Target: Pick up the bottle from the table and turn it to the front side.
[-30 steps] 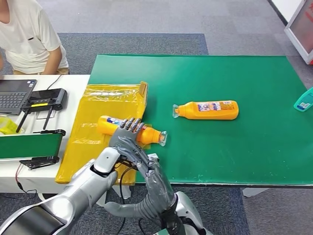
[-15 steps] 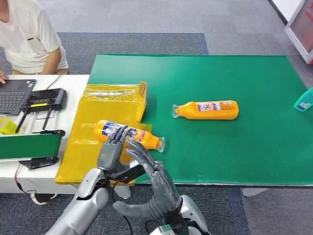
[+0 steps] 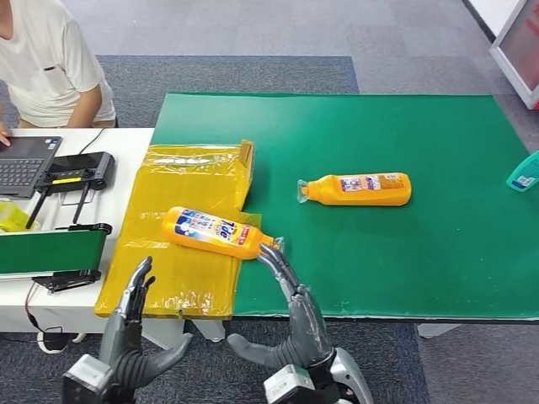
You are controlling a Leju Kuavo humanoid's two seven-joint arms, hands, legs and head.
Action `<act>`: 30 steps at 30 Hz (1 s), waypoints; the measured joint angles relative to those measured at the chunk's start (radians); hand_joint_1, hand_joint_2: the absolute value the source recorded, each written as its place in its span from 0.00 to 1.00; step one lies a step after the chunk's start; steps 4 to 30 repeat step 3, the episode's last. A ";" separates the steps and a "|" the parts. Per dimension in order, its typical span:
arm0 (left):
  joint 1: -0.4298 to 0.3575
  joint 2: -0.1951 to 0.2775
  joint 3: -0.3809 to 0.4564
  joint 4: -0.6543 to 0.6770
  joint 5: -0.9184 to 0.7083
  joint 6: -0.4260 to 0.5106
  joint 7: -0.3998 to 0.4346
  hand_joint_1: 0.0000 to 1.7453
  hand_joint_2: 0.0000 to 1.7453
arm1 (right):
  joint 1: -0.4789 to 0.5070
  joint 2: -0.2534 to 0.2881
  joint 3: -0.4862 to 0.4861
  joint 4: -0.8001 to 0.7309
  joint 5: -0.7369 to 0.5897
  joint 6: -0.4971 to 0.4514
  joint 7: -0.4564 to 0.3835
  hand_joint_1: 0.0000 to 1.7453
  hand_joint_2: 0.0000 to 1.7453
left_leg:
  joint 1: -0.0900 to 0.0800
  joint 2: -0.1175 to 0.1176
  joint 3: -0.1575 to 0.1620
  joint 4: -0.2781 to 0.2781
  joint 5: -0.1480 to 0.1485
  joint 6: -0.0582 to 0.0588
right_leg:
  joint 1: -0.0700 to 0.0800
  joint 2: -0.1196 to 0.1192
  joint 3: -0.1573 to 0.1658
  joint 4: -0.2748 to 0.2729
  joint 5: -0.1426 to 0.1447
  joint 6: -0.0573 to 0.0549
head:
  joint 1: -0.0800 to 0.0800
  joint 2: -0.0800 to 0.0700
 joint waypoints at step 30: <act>0.060 -0.017 0.030 -0.059 0.049 -0.072 -0.042 0.00 1.00 | 0.020 0.000 -0.043 0.002 -0.032 -0.010 0.024 0.00 1.00 | 0.000 0.000 0.000 0.000 0.000 0.001 | 0.000 0.000 0.000 0.000 0.000 0.000 | 0.000 0.000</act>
